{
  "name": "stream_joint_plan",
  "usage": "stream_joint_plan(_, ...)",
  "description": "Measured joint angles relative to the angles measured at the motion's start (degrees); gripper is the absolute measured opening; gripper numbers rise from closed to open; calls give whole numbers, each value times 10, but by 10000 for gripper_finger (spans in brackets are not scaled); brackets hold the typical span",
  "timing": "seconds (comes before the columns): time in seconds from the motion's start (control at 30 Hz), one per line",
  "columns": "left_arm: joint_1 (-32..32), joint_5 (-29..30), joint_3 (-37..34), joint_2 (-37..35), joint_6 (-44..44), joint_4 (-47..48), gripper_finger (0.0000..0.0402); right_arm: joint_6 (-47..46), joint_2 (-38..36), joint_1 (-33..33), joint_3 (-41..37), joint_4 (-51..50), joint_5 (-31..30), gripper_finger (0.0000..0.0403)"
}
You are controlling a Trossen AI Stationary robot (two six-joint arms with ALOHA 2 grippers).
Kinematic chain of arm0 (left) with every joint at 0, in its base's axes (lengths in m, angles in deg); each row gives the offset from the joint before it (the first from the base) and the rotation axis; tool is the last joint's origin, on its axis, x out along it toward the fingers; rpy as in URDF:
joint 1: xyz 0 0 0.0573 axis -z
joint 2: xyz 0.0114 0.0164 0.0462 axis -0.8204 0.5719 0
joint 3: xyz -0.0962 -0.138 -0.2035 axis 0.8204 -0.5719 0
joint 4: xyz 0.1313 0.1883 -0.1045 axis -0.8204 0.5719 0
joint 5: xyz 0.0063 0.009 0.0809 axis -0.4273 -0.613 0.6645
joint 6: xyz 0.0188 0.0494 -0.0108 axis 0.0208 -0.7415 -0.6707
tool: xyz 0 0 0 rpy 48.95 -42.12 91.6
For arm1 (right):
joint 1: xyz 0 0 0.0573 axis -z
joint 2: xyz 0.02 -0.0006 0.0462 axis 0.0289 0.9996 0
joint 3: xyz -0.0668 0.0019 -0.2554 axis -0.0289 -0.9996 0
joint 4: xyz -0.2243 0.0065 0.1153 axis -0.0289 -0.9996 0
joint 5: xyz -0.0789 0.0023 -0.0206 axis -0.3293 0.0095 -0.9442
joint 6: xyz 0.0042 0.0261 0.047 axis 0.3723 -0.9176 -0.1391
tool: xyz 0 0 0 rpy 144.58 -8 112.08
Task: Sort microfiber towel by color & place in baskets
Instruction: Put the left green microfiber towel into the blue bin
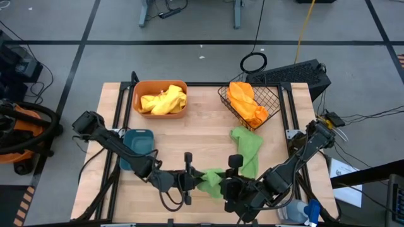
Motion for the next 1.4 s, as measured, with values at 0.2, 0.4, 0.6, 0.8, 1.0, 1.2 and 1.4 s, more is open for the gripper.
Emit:
stream_joint_plan(0.2, 22, 78, 0, -32, 31, 108, 10, -70, 0, -9, -11, -45, -18, 175)
stream_joint_plan(0.4, 57, 133, 0, -85, 168, 323, 11, -80, 0, -13, -94, -15, -30, 234)
stream_joint_plan(0.6, 91, 150, 0, -156, 412, 601, 16, -91, 0, -12, -194, 39, -40, 239)
stream_joint_plan(0.8, 119, 142, 0, -231, 716, 886, 18, -127, 0, -12, -232, 46, -55, 223)
stream_joint_plan(1.0, 120, 19, 0, -246, 918, 1057, 18, -134, 0, -13, -234, 49, -87, 206)
stream_joint_plan(1.2, 118, -36, -35, -249, 986, 1053, 19, -138, 0, -13, -234, 50, -92, 196)
stream_joint_plan(1.4, 117, -71, -96, -244, 1082, 1052, 20, -140, 0, -13, -234, 50, -91, 190)
